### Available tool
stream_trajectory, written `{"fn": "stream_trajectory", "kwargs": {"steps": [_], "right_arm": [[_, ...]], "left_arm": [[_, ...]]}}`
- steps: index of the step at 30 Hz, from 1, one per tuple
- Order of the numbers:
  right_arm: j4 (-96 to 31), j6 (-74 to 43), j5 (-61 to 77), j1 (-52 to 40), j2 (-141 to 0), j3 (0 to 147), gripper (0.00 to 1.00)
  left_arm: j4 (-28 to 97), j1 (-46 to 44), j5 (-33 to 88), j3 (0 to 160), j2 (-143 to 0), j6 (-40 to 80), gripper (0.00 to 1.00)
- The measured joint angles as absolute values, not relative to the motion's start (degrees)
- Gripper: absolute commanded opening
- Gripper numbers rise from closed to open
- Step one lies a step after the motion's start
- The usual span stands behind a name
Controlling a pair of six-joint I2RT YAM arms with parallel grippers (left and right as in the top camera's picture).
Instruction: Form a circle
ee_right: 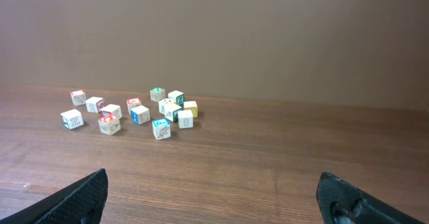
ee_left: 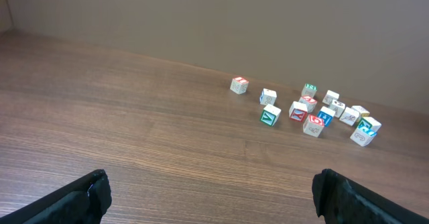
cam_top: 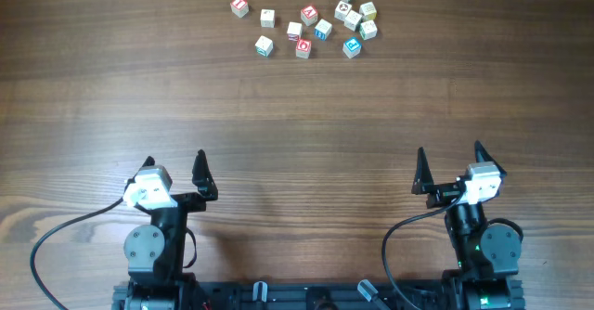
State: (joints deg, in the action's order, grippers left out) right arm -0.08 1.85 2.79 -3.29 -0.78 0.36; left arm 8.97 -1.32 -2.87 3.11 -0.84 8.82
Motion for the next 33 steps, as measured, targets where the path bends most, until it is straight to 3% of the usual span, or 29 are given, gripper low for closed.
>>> {"fn": "stream_trajectory", "kwargs": {"steps": [33], "right_arm": [[-0.08,1.85,2.81,-4.43,-0.78,0.36,1.00]], "left_arm": [[8.97,-1.32,-2.87,3.09,-0.84,8.82,1.00]]}}
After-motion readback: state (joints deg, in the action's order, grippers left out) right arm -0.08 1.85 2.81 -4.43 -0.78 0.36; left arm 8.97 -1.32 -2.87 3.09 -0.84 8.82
